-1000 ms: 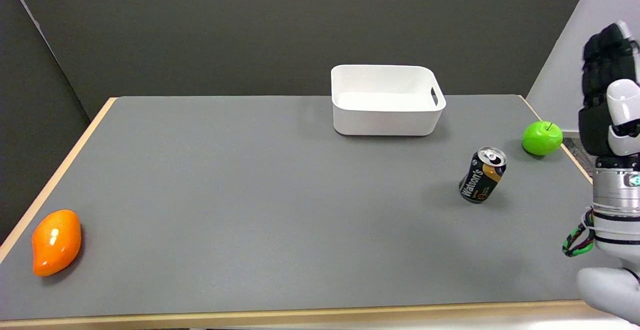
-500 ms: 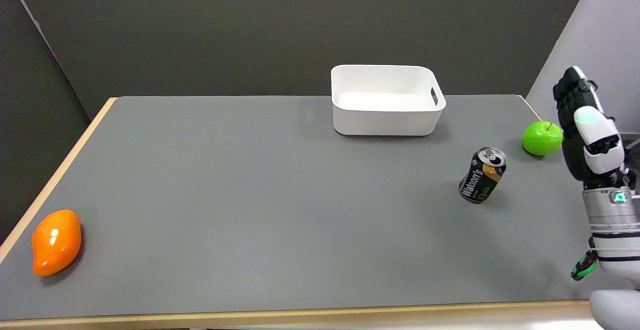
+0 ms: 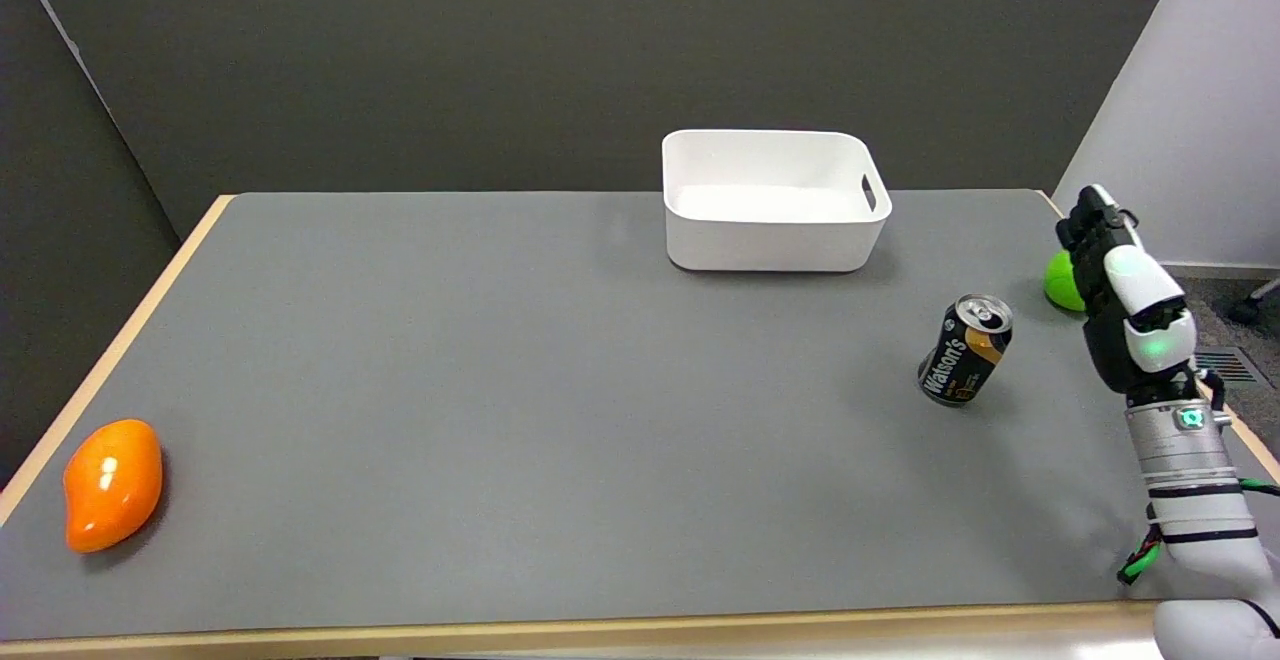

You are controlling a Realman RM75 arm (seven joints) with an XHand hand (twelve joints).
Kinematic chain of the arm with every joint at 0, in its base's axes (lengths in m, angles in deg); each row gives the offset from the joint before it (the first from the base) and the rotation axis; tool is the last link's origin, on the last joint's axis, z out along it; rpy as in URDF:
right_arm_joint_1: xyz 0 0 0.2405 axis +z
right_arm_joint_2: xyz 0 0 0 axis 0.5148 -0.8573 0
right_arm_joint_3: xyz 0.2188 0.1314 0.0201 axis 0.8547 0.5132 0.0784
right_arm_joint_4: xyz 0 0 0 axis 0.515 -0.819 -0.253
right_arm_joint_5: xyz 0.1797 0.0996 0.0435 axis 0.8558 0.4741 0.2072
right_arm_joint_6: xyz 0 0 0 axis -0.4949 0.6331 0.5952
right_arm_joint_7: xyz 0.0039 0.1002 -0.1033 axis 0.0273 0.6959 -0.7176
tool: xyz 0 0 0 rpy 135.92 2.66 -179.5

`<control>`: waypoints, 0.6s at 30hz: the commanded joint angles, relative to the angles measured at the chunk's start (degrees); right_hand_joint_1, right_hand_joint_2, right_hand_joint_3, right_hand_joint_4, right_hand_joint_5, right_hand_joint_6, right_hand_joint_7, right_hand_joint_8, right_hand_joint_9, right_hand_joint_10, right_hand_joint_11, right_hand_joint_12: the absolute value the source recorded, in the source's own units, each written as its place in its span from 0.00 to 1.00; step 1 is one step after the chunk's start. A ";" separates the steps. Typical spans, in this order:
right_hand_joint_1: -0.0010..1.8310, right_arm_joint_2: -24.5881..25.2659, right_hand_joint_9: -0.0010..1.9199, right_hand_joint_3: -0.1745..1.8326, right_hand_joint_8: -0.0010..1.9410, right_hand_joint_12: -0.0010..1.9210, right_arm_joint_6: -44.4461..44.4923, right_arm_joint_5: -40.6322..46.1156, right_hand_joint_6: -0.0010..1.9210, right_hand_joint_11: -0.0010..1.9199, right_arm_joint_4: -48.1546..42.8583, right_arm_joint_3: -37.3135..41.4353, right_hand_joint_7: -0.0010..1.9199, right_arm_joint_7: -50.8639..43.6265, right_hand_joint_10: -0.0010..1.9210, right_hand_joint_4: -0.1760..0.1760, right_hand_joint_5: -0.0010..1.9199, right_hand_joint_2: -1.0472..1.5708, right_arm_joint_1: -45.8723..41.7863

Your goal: Pick up the black can.

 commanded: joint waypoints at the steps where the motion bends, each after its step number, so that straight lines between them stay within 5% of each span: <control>1: 0.14 1.23 0.00 0.56 0.06 0.19 -7.55 -0.82 0.11 0.00 4.16 -3.66 0.00 0.94 0.04 0.17 0.02 0.63 3.97; 18: 0.13 2.47 0.00 0.49 0.10 0.27 -13.47 -2.19 0.15 0.00 10.43 -4.05 0.00 1.42 0.09 0.25 0.02 0.62 6.77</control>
